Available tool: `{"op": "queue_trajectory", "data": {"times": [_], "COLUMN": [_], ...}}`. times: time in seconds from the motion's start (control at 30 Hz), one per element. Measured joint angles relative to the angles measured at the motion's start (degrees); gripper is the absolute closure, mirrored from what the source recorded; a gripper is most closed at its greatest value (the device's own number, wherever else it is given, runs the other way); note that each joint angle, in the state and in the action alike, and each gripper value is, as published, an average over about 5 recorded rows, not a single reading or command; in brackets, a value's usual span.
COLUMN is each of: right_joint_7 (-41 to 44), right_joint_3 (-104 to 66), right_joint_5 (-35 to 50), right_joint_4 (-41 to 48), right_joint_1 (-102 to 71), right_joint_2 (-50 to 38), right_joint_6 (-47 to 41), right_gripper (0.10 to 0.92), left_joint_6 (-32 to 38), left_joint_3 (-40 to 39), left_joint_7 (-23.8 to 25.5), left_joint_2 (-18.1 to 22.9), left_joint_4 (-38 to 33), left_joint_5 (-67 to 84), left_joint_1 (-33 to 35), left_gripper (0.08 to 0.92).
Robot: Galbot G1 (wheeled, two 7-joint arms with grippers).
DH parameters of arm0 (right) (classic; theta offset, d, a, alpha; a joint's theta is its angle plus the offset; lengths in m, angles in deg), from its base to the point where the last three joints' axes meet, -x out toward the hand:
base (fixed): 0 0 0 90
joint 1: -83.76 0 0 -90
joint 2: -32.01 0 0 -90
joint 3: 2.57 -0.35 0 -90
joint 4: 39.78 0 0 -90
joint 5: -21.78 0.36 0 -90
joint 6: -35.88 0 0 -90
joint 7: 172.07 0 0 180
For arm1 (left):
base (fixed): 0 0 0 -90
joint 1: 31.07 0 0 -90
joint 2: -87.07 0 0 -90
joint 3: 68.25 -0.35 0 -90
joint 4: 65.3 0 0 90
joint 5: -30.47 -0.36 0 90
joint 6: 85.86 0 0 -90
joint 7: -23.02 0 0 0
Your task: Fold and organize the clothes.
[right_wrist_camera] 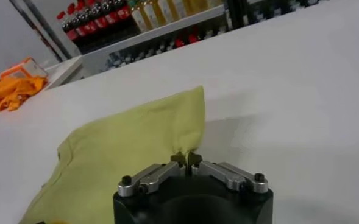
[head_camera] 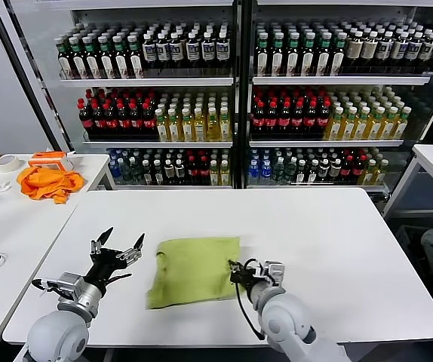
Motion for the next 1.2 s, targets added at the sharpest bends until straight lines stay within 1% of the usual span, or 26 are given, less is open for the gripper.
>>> {"op": "queue_trajectory", "data": {"times": [0.4, 0.63, 0.73, 0.83, 1.2], "right_joint_7": [2.9, 3.8, 4.5, 5.7, 11.5], "right_joint_3": [-7.6, -9.7, -10.2, -10.8, -15.5], "right_joint_5": [-1.1, -3.1, -4.4, -6.1, -13.9], "right_joint_4": [-2.9, -3.1, -2.9, -2.9, -6.6], "right_joint_1": [-3.8, -5.9, -6.4, -6.8, -9.8], "right_joint_2": [-6.3, -7.3, -7.3, -7.2, -9.3], "right_joint_6": [-0.3, -0.2, -0.3, -0.2, 1.0], "right_gripper": [0.902, 0.902, 0.889, 0.828, 0.508], "left_joint_6": [2.6, 3.7, 4.1, 4.7, 5.3], "left_joint_3": [-0.7, -0.4, -0.4, -0.7, -0.6], "left_joint_7": [1.0, 1.2, 1.5, 2.1, 3.2], "left_joint_2": [0.8, 0.8, 0.8, 1.0, 2.5], "left_joint_4": [1.9, 2.2, 2.4, 2.6, 3.1], "left_joint_5": [-2.6, -3.3, -3.6, -3.9, -5.9], "left_joint_1": [-1.1, -0.8, -1.0, -1.4, -3.7], "left_gripper": [0.177, 0.177, 0.177, 0.177, 0.177]}}
